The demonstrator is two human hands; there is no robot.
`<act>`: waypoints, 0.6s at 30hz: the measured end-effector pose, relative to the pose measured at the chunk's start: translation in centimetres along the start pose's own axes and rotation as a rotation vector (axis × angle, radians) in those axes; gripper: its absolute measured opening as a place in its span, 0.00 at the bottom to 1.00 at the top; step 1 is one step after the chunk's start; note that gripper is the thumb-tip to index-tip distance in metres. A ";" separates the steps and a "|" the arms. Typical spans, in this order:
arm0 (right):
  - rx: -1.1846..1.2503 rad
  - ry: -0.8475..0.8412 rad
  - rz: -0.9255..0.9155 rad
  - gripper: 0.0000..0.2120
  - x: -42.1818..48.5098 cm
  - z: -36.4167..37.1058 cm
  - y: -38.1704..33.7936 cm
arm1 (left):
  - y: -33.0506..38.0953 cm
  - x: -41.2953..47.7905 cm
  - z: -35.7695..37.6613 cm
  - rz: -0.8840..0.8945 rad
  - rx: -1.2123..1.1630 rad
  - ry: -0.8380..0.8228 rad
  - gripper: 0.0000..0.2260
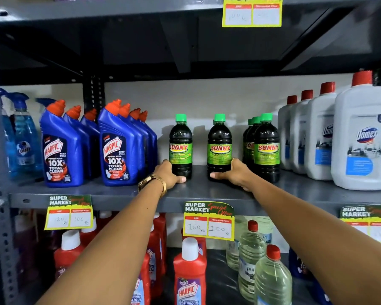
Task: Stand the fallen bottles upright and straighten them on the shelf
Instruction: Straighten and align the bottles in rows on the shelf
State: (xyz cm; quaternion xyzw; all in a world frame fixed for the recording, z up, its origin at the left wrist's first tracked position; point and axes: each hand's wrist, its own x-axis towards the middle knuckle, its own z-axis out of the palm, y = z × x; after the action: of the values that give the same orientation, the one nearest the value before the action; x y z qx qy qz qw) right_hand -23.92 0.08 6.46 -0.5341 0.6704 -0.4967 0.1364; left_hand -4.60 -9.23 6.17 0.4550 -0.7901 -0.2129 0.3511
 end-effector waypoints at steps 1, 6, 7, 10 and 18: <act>0.001 0.002 0.000 0.26 0.0 0.0 0.0 | 0.0 0.0 0.0 -0.001 0.001 0.000 0.28; -0.013 0.002 -0.013 0.23 0.0 0.0 0.0 | 0.2 -0.1 0.0 -0.010 0.013 0.027 0.29; -0.024 0.006 -0.010 0.26 0.0 0.0 0.0 | 0.2 -0.1 0.0 -0.012 0.021 0.032 0.29; -0.050 0.012 -0.003 0.30 0.2 0.1 0.1 | 0.2 -0.3 0.0 -0.010 0.047 0.051 0.30; -0.062 0.029 0.001 0.29 0.3 0.2 0.1 | 0.7 -0.6 0.0 -0.005 0.119 0.057 0.33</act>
State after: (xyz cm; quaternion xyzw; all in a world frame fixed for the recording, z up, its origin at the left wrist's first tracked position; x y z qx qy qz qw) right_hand -23.94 -0.32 6.38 -0.5302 0.6877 -0.4835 0.1104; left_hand -4.81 -8.40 6.38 0.4830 -0.7900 -0.1533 0.3450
